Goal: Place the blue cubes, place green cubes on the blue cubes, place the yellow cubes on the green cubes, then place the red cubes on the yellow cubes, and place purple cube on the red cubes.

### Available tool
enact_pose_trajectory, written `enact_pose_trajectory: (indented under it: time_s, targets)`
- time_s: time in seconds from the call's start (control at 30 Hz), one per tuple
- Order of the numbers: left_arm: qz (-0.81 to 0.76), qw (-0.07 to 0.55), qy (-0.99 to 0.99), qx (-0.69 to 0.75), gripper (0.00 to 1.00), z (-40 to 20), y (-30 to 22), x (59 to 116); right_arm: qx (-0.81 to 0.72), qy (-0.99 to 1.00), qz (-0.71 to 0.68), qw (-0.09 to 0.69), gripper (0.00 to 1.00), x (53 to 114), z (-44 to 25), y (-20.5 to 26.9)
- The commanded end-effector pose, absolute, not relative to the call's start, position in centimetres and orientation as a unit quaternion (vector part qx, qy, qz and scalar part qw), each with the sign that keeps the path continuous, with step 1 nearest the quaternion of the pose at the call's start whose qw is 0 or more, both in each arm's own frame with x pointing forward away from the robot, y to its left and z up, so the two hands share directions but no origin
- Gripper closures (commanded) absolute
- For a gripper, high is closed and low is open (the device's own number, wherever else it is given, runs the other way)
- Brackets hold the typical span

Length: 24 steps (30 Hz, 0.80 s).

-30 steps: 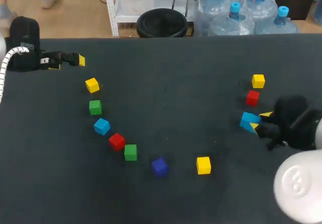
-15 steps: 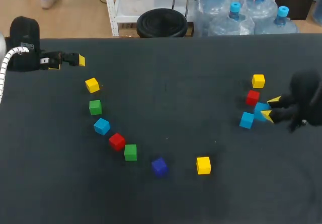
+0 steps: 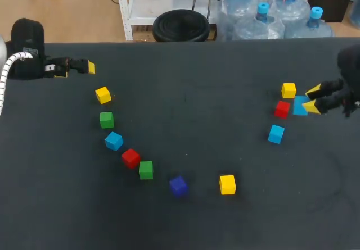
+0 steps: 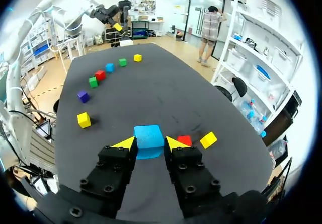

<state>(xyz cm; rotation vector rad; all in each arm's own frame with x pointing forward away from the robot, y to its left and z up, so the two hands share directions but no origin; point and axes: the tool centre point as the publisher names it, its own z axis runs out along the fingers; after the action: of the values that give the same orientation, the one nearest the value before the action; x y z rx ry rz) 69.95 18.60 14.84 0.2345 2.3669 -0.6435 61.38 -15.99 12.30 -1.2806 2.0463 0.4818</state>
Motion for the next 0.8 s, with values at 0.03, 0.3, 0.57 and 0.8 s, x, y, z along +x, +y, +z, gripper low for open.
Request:
enact_pose_trajectory:
  time_s: [0.03,0.3,0.57,0.8]
  targets:
    - [-0.244,0.33,0.908,0.089,0.0,15.0,18.5,70.0,-0.537,0.737,0.309,0.269,1.0,62.9,11.8,-15.9]
    - [-0.244,0.33,0.908,0.089,0.0,15.0,18.5,70.0,-0.576,0.704,0.308,0.277,1.0,65.7,11.7,-14.4]
    - [-0.244,0.33,0.908,0.089,0.0,15.0,18.5,70.0,-0.61,0.662,0.323,0.291,1.0,68.2,12.2,-12.3]
    - [-0.244,0.33,0.908,0.089,0.0,15.0,18.5,70.0,-0.623,0.639,0.336,0.301,1.0,68.9,11.5,-9.4]
